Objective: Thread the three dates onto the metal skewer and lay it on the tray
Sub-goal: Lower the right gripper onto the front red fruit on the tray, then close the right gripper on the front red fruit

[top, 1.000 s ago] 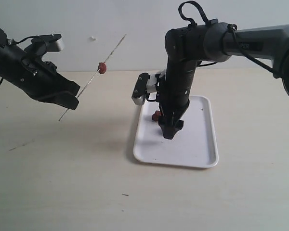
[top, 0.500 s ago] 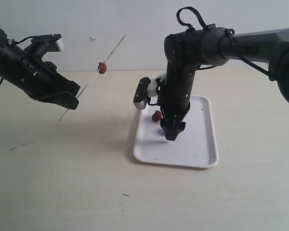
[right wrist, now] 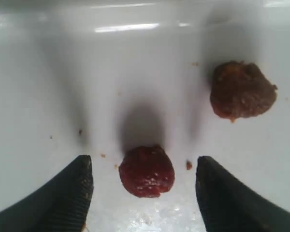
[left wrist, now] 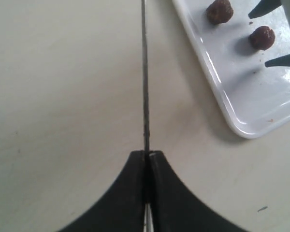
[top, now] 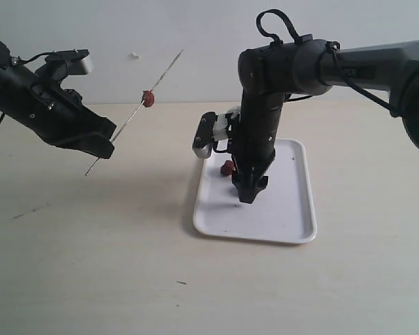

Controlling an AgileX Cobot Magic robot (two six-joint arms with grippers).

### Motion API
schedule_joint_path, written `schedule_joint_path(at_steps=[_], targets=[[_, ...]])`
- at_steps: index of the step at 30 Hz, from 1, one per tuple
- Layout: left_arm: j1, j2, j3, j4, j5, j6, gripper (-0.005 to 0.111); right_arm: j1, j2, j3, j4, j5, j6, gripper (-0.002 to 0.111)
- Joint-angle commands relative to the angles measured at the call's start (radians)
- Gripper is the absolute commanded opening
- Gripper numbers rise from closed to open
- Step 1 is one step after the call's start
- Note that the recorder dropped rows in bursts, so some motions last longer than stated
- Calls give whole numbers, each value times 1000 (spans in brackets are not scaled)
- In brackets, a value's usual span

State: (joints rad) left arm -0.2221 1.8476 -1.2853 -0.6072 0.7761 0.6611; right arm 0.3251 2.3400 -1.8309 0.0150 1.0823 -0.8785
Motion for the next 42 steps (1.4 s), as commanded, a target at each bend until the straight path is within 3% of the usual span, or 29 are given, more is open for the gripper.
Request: schedule_joint_path(at_steps=[1, 14, 21, 27, 34, 42], targets=[[2, -9, 2, 3, 10, -7, 0, 0, -2, 0, 12, 2, -11, 59], [2, -9, 2, 3, 22, -7, 0, 0, 44, 0, -15, 4, 26, 59], [2, -9, 2, 3, 22, -7, 0, 0, 44, 0, -60, 8, 64, 41], [2, -9, 2, 3, 22, -7, 0, 0, 44, 0, -60, 9, 64, 42], [2, -9, 2, 3, 22, -7, 0, 0, 44, 0, -60, 2, -25, 58], [2, -9, 2, 3, 22, -5, 0, 0, 44, 0, -34, -1, -172, 58]])
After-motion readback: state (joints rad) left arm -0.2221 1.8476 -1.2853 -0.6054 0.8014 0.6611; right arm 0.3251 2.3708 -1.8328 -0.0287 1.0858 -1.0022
